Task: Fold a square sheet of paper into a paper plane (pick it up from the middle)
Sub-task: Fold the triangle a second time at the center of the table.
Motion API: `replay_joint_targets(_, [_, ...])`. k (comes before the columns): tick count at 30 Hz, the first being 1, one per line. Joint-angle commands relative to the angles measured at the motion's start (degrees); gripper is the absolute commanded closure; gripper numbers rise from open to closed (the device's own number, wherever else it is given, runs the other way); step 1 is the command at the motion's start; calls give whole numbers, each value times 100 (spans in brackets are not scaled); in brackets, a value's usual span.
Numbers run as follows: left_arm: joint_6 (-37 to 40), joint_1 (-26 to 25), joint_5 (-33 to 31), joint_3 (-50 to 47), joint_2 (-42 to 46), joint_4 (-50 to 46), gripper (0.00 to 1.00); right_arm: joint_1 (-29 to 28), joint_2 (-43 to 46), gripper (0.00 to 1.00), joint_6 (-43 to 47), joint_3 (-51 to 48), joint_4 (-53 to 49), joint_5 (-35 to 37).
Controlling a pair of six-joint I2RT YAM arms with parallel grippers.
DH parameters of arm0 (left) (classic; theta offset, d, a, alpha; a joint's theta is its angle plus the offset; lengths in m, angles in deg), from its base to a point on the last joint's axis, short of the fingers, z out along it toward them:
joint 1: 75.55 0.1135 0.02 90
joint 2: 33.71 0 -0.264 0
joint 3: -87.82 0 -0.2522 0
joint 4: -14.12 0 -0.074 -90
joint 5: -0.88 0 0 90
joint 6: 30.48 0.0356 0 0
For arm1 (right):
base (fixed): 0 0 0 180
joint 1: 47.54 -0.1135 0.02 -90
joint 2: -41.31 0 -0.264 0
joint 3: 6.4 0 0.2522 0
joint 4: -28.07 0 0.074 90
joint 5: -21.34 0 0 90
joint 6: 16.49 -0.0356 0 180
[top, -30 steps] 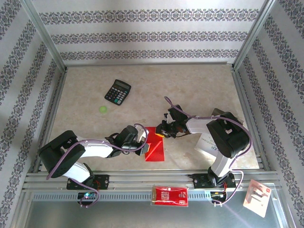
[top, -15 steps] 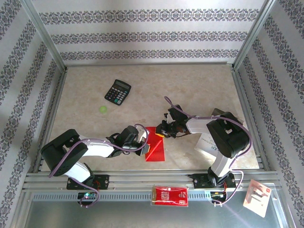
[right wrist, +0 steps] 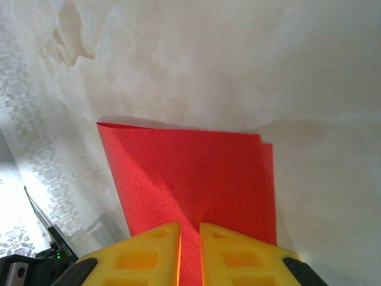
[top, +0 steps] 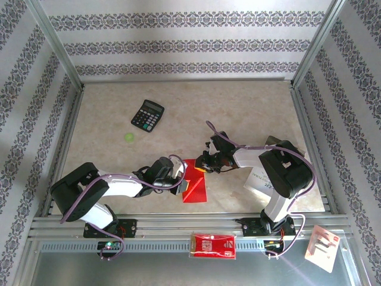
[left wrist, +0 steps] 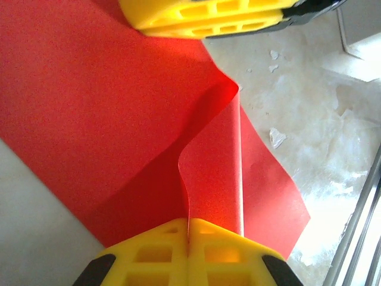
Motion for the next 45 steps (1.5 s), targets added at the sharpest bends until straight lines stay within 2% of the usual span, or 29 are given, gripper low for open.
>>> replay_joint_targets(1, [-25,60,107,137,94,95,95,-35,-168,82,102,-108,-160,68])
replay_joint_targets(34, [-26,69,-265,-63,-197,-90,98,-35,-142,81,98,-48,-156,27])
replay_joint_targets(45, [-209,60,-63,-117,-131,50,98,-53,-109,80,86,42,-194,-7])
